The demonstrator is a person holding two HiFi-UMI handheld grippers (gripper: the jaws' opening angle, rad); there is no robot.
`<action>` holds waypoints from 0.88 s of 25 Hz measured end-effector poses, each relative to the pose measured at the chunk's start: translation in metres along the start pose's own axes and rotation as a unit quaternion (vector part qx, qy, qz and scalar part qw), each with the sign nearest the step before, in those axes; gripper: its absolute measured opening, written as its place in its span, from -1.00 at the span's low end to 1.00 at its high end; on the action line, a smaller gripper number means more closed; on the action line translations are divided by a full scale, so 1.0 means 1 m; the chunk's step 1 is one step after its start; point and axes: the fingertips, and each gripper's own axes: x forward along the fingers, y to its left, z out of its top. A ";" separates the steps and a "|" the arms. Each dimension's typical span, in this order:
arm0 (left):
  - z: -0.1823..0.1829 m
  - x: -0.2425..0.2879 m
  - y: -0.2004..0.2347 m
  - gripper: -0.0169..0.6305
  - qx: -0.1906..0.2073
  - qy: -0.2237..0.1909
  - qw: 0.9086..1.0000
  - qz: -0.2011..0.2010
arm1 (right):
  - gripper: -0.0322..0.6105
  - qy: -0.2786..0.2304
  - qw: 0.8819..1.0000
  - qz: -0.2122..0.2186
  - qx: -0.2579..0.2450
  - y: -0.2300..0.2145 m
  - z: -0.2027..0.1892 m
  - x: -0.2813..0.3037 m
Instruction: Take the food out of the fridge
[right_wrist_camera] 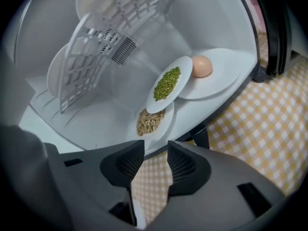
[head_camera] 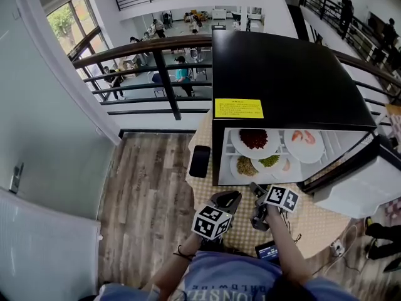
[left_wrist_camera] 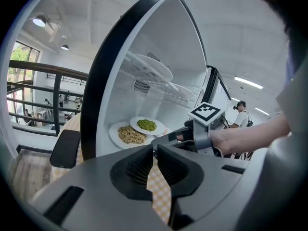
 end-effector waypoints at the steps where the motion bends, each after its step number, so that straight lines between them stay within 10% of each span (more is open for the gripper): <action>1: 0.000 0.000 0.000 -0.88 -0.001 0.000 1.000 0.000 | -0.46 -0.003 1.000 -0.005 0.024 -0.004 0.001 0.004; 14: -0.012 -0.011 0.013 -0.88 -0.026 0.008 1.000 0.017 | -0.48 -0.037 0.979 -0.044 0.193 -0.022 0.008 0.013; 22: -0.019 -0.009 0.010 -0.87 -0.056 0.011 0.998 0.008 | -0.79 -0.036 0.966 0.007 0.255 -0.017 0.007 0.007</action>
